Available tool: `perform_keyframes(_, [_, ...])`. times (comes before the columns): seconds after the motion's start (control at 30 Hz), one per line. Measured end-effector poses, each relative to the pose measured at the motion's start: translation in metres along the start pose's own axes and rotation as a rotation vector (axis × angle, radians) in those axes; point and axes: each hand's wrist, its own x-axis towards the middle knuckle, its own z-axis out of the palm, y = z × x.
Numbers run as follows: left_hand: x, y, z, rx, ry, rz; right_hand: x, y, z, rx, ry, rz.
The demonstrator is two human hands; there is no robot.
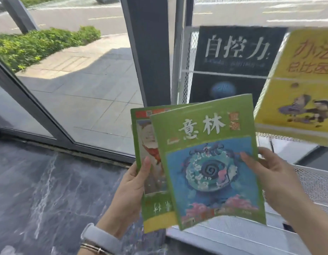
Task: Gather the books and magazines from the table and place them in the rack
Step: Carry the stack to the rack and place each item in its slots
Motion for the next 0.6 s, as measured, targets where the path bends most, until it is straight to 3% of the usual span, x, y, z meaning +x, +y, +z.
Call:
perform_keyframes(0.17, [0.022,-0.026,-0.036,0.082,0.108,0.08,0.023,0.028,-0.019,-0.04,0.156,-0.234])
perform_keyframes(0.47, [0.027,-0.046,-0.056,0.202,0.208,0.159,0.043,0.014,-0.024,-0.241,0.453,-0.554])
perform_keyframes(0.6, [0.019,-0.051,-0.059,0.306,0.31,0.205,0.037,0.029,-0.004,0.012,0.337,-0.517])
